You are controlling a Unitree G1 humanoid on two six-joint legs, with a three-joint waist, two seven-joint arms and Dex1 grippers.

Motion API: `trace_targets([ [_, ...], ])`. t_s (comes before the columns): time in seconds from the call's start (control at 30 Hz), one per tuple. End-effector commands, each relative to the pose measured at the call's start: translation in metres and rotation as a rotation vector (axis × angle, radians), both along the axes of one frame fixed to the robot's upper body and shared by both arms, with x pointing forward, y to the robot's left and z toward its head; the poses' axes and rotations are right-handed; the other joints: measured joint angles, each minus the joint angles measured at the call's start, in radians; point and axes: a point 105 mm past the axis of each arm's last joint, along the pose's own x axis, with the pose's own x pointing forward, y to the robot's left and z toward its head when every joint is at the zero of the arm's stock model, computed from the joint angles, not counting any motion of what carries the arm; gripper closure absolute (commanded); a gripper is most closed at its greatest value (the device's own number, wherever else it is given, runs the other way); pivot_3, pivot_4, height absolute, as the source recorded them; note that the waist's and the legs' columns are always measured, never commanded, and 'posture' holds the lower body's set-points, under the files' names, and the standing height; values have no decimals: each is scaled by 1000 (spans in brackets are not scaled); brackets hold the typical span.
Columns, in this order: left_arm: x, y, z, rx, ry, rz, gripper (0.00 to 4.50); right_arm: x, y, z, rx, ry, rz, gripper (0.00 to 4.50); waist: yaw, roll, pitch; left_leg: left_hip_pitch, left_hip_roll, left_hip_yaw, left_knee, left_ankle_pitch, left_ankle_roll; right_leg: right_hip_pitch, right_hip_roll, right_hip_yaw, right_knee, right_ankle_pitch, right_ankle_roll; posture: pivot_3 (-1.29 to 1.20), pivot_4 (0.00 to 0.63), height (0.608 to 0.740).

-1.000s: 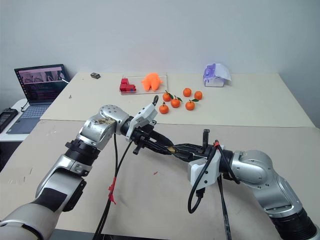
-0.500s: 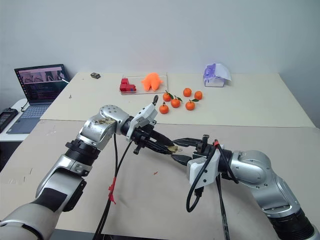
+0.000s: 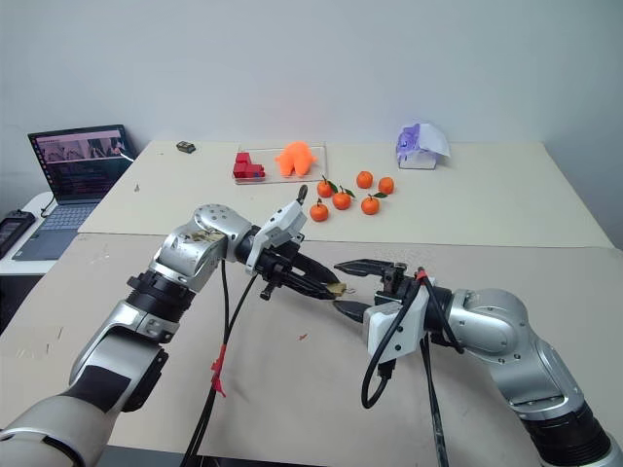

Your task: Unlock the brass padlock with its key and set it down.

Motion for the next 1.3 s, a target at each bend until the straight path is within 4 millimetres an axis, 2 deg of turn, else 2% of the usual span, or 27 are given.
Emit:
trace_targets([
  [0.03,-1,-3,13,-27,-46,-15,3697,-4,4,14,29,-42,24,2669,0,0,0,0,0,0,0,0,0,0,0,0,0,0,0,0,150,724],
  [0.17,-1,-4,12,-28,-44,-19,3697,-5,6,13,31,-40,26,4028,0,0,0,0,0,0,0,0,0,0,0,0,0,0,0,0,150,724],
  [0.27,-1,-4,12,-27,-44,-17,3697,-5,6,14,31,-39,26,4437,1,0,0,0,0,0,0,0,0,0,0,0,0,0,0,0,150,724],
  [0.77,2,-3,13,-28,-49,0,3697,-2,5,15,29,-53,15,4481,0,0,0,0,0,0,0,0,0,0,0,0,0,0,0,0,150,724],
  [0.9,7,0,19,-39,-57,26,3697,-2,6,14,28,-51,17,4481,0,0,0,0,0,0,0,0,0,0,0,0,0,0,0,0,150,724],
  [1.07,23,10,33,-58,-83,112,3697,-2,5,12,29,-47,17,4481,0,0,0,0,0,0,0,0,0,0,0,0,0,0,0,0,150,724],
  [1.27,29,20,41,-67,-97,145,3697,-2,5,10,29,-42,17,4481,-1,0,0,0,0,0,0,0,0,-1,0,0,0,0,1,0,150,724],
  [1.3,30,22,41,-66,-89,152,3441,-1,5,10,30,-41,17,4481,0,0,0,0,0,0,0,0,0,-1,0,0,0,0,1,0,150,724],
])
